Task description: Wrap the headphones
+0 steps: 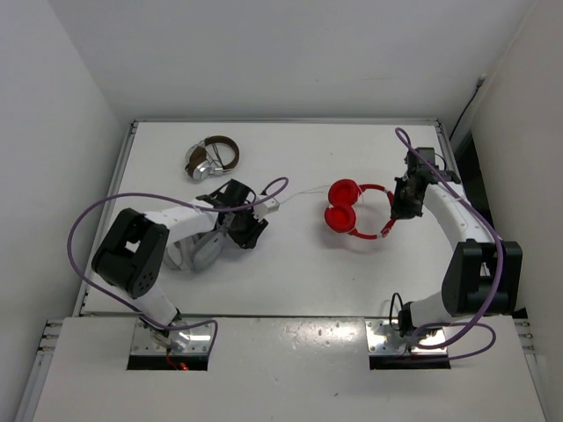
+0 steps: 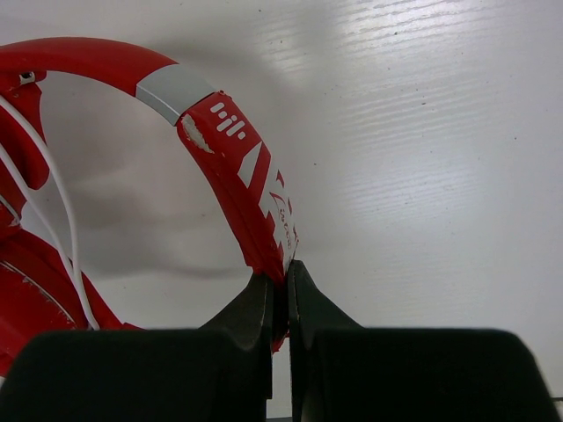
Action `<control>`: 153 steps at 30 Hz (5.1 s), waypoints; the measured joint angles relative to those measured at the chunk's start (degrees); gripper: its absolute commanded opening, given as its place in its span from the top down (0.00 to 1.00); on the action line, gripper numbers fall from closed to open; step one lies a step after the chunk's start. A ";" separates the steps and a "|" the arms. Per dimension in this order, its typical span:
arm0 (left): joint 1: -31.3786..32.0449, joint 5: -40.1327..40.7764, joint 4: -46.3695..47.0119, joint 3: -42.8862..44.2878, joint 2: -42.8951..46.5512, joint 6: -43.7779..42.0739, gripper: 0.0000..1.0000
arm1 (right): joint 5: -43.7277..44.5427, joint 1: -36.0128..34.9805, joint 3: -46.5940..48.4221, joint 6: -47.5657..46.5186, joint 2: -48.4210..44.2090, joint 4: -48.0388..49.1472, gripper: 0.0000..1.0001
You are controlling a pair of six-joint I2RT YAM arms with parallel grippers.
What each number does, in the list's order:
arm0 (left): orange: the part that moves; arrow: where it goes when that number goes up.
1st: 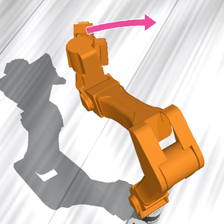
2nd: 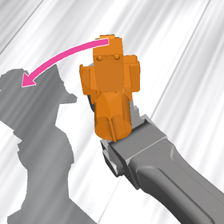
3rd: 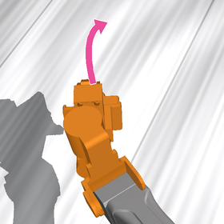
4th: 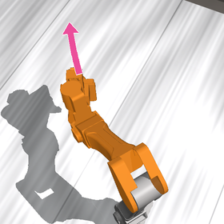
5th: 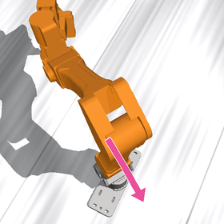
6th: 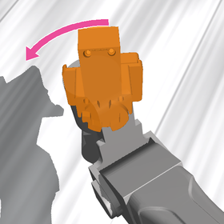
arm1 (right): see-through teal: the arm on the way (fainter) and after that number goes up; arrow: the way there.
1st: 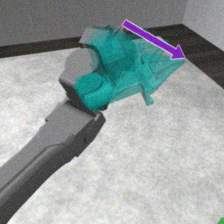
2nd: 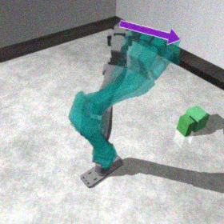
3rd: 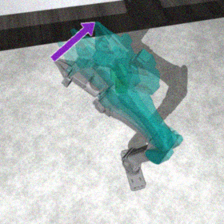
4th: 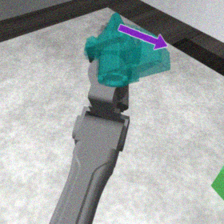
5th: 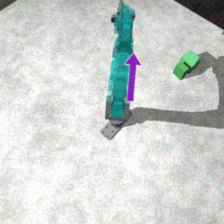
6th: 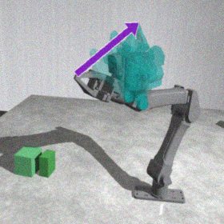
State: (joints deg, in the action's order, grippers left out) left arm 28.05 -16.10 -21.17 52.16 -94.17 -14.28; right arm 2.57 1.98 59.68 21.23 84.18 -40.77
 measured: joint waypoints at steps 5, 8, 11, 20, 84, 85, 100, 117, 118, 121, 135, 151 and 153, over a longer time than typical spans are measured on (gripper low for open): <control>1.46 2.49 0.57 0.11 -1.95 5.99 0.57 | -0.04 0.04 0.00 0.00 0.00 0.00 1.00; 2.78 4.87 1.16 1.05 -2.80 8.44 0.58 | -0.04 0.20 0.00 0.00 0.00 0.02 1.00; 4.07 7.26 1.60 1.75 -3.50 10.51 0.58 | -0.04 0.37 0.00 0.00 0.00 0.02 1.00; 4.52 9.53 3.85 4.31 -6.25 14.08 1.00 | -0.26 0.94 0.00 0.00 0.04 0.02 1.00; 5.73 -12.41 8.37 57.70 -27.98 7.10 1.00 | 7.61 -15.72 -0.55 -1.44 -2.80 5.68 1.00; 5.16 -12.11 8.37 59.10 -28.89 7.52 1.00 | 7.43 -15.87 -0.87 -1.66 -2.89 6.01 1.00; 1.79 -11.06 7.65 57.37 -31.80 8.00 1.00 | -1.16 -15.04 -1.92 -3.76 -4.26 9.53 1.00; -2.91 -40.70 19.23 33.03 -29.88 33.27 1.00 | -28.22 -0.17 -6.67 4.22 -1.44 9.31 1.00; -2.80 -41.31 20.59 32.85 -30.03 34.86 1.00 | -28.68 0.00 -6.86 5.25 -0.85 9.51 1.00; -2.12 -42.51 24.96 32.83 -31.30 39.50 1.00 | -28.72 0.04 -6.88 8.17 0.96 10.32 1.00; 2.54 -40.96 30.34 33.51 -40.81 46.62 1.00 | -17.51 1.79 -6.88 12.87 9.07 4.59 1.00; 3.02 -36.26 22.62 23.67 -32.41 42.75 0.65 | -6.91 1.92 -6.82 16.13 12.55 3.67 1.00; 2.64 -33.97 21.24 21.27 -29.83 41.53 0.65 | -6.64 1.84 -6.82 16.31 12.55 3.69 1.00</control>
State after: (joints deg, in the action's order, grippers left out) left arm 30.70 -50.06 0.08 73.43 -124.01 27.24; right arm -4.08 3.81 52.86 37.54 96.73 -37.08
